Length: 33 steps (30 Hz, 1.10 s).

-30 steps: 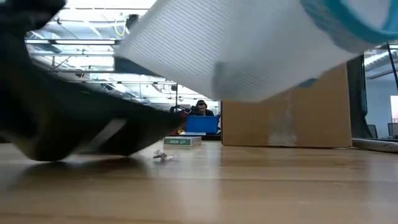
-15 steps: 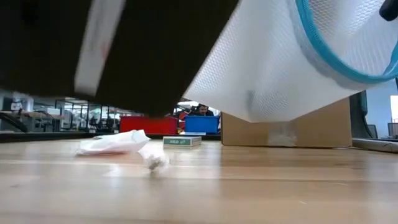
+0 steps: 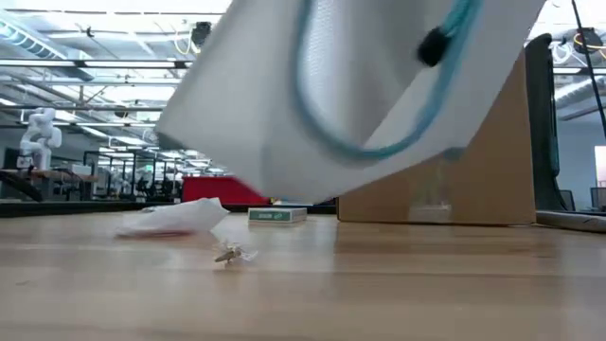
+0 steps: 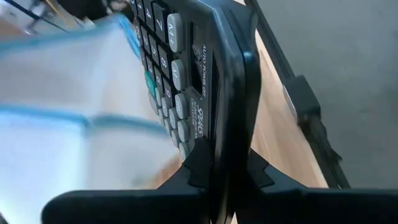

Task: Unpack boxes
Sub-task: Put the calculator into the transparent zip bag

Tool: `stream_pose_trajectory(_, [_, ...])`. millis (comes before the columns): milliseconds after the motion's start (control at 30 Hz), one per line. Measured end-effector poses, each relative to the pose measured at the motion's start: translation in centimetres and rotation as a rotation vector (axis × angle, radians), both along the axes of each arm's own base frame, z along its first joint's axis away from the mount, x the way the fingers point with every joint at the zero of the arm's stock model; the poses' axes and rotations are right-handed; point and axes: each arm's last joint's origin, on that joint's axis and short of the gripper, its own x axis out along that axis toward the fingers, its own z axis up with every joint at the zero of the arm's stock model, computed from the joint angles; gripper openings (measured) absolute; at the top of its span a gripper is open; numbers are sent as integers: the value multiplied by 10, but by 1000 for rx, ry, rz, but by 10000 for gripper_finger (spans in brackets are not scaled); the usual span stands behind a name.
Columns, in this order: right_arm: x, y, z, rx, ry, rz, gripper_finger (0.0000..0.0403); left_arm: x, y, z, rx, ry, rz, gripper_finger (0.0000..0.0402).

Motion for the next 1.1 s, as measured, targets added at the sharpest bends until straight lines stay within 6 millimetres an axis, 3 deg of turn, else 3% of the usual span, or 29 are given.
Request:
stream_pose_trajectory(233, [25,4,-18,3,-46,44,0,12,-6,10,75,-128,-62,27])
stream_pose_trajectory(433, [27,11,-18,9,-77,60,0,26,11,3,171,-84,-46,27])
stream_pose_trajectory(600, [24,15,-19,-14,-65,61,0,37,10,11,11,-119,-34,27])
stream_pose_trajectory(700, [25,14,-18,-27,-70,51,0,38,16,12,-79,-115,57,27])
stream_pose_trajectory(833, [25,13,-19,-46,-71,46,0,35,31,0,-87,-24,185,27])
stream_pose_trajectory(1100, [22,11,-21,-75,-40,30,0,26,39,-6,-144,1,328,27])
